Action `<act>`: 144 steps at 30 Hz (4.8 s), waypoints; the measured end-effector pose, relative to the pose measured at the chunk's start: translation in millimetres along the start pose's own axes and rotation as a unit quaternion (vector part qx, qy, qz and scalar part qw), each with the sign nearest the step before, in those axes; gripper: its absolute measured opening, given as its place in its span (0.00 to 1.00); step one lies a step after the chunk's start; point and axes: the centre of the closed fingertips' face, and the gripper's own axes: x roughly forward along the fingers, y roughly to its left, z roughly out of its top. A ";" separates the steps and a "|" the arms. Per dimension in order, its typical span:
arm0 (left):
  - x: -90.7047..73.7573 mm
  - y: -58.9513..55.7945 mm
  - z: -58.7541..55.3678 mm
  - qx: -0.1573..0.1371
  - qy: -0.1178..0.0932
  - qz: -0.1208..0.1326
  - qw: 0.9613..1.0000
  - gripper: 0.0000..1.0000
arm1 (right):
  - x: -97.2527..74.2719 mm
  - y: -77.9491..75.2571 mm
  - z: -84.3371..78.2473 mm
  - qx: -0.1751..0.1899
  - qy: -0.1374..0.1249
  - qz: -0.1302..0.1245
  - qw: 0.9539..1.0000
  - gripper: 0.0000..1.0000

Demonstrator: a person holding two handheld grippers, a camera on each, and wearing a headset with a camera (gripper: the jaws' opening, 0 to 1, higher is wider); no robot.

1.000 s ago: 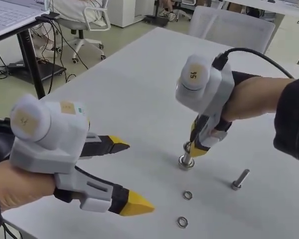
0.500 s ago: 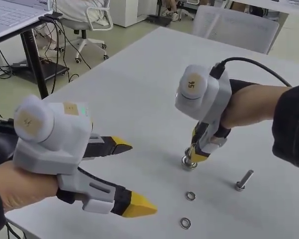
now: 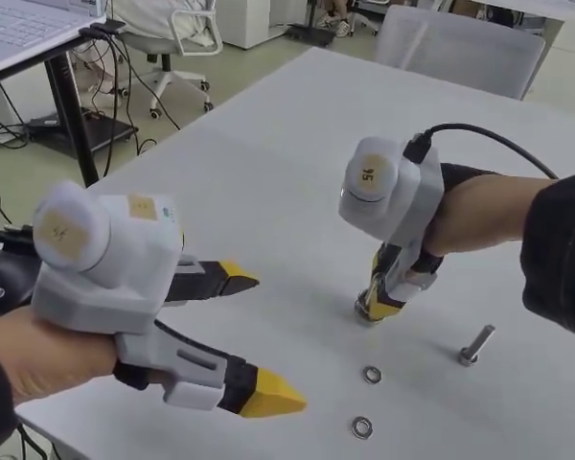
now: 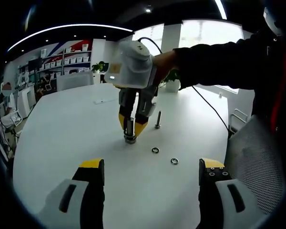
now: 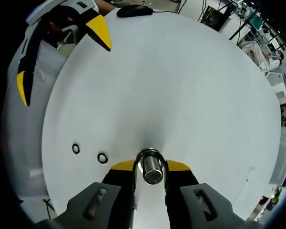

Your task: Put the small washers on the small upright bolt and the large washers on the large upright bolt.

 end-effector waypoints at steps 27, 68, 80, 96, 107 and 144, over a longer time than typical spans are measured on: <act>-0.1 2.0 -2.1 -0.003 0.001 0.001 1.000 0.81 | 2.9 7.8 0.7 0.007 0.002 0.010 1.000 0.25; 0.5 0.0 -2.1 0.000 0.003 -0.003 1.000 0.81 | -6.1 6.2 -19.1 0.036 -0.011 0.004 0.999 0.32; 2.7 -2.1 -1.1 0.003 0.006 -0.008 1.000 0.81 | -12.5 3.8 -29.2 0.052 -0.018 -0.003 0.998 0.32; 4.6 -4.3 1.1 0.008 0.009 -0.012 1.000 0.81 | -24.6 19.4 -32.2 0.070 -0.047 -0.012 0.996 0.31; 4.7 -7.6 3.0 0.012 0.010 -0.015 1.000 0.81 | -29.9 31.8 -36.0 0.079 -0.060 -0.012 0.995 0.31; 3.7 -18.6 10.5 0.025 0.012 -0.018 0.999 0.81 | 4.0 77.9 -8.8 0.059 -0.076 0.019 0.995 0.27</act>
